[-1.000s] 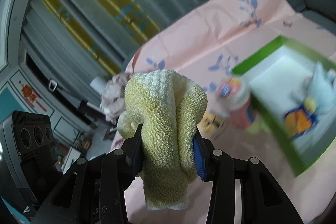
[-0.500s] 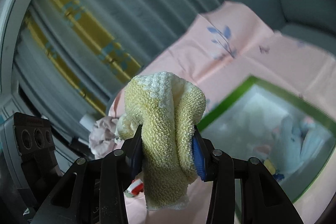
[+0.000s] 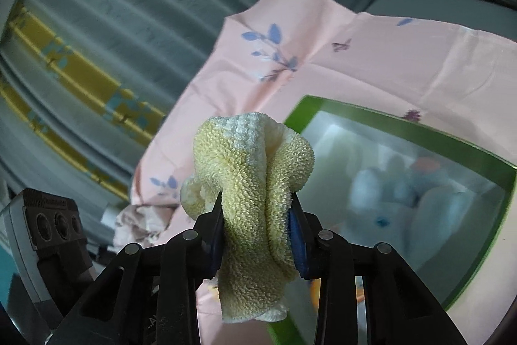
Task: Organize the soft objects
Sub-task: 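Carry the towel toward the green box with the right tool, then lower the yellow-white towel into the green box and open the right tool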
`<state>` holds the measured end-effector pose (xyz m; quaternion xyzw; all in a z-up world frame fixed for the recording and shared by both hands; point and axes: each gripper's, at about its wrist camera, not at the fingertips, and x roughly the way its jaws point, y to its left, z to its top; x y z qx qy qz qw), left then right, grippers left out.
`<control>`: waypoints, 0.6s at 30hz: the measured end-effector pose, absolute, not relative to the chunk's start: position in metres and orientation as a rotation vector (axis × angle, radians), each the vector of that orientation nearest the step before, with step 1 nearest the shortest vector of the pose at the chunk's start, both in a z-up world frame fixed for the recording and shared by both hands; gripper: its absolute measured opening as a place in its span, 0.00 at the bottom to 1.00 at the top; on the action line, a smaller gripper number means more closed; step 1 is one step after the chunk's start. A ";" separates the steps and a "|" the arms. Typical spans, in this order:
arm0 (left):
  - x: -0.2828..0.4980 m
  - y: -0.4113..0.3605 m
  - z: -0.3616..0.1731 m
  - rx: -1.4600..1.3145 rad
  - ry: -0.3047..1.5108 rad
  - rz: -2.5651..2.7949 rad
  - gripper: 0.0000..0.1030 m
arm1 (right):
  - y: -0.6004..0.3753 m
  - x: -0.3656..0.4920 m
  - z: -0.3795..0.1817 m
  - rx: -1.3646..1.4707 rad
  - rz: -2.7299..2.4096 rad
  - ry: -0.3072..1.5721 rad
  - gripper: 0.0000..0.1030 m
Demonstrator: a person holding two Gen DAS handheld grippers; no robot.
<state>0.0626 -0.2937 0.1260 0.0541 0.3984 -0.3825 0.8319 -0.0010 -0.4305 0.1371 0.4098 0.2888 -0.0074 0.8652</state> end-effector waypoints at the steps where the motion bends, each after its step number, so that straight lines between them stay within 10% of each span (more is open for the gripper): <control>1: 0.064 -0.297 0.123 0.116 0.851 -0.813 0.19 | -0.434 0.000 0.134 0.864 -0.031 0.612 0.35; 18: 0.073 -0.316 0.104 0.113 0.883 -0.792 0.22 | -0.447 0.004 0.124 0.844 -0.180 0.618 0.34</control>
